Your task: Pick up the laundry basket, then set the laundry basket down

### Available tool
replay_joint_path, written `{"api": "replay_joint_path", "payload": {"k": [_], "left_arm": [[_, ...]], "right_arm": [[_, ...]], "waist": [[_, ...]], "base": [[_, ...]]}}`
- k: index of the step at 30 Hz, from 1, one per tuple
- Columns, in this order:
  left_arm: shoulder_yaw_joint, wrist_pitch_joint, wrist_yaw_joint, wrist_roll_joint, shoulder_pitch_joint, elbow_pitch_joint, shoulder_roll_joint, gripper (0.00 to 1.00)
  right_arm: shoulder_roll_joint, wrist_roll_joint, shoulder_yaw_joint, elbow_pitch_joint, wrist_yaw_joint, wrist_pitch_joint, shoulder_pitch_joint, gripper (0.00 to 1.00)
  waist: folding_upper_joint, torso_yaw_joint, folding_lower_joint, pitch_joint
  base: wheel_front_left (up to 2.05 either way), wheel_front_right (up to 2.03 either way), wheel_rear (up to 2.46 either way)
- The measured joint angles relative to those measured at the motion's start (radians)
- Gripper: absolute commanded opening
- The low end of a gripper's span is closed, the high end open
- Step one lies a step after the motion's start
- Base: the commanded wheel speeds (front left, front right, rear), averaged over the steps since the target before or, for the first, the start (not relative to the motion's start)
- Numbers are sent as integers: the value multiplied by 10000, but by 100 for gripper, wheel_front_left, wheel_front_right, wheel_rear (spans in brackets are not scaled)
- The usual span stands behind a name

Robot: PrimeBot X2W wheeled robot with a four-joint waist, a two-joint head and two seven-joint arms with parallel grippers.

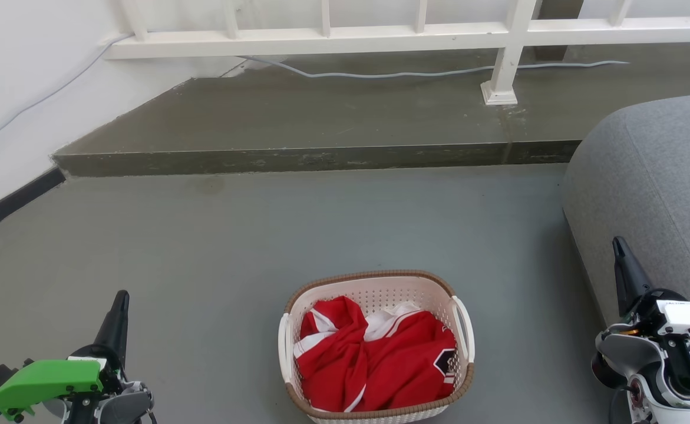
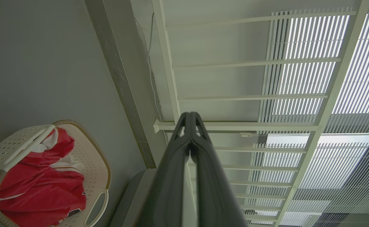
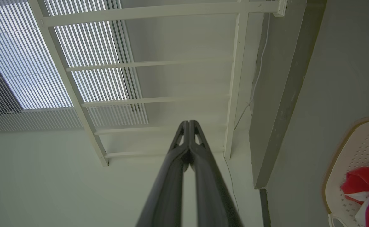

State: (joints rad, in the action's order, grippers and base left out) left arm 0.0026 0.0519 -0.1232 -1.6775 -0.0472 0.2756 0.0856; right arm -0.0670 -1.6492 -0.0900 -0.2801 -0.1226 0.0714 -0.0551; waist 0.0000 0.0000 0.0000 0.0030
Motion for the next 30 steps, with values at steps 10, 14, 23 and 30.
{"api": "replay_joint_path", "payload": {"k": [10, 14, 23, 30], "left_arm": [[10, 0, 0, 0, 0, -6, -4, 0], [13, 0, 0, 2, 0, -8, -4, 0], [21, 2, 0, 27, 0, -10, -6, 0], [31, 2, 0, 46, 0, -12, -10, 0]], "right_arm": [[2, 12, -4, 4, 0, 2, 0, 0], [4, 12, -6, 4, 0, 2, 0, 0], [6, 12, -12, 6, 0, 12, 0, 0], [8, 13, -13, 8, 0, 13, 0, 0]], "waist": [[0, 0, 0, 0], [0, 0, 0, 0], [0, 0, 0, 0], [0, 0, 0, 1]], "base": [[0, 0, 0], [0, 0, 0], [0, 0, 0], [0, 0, 0]]}}
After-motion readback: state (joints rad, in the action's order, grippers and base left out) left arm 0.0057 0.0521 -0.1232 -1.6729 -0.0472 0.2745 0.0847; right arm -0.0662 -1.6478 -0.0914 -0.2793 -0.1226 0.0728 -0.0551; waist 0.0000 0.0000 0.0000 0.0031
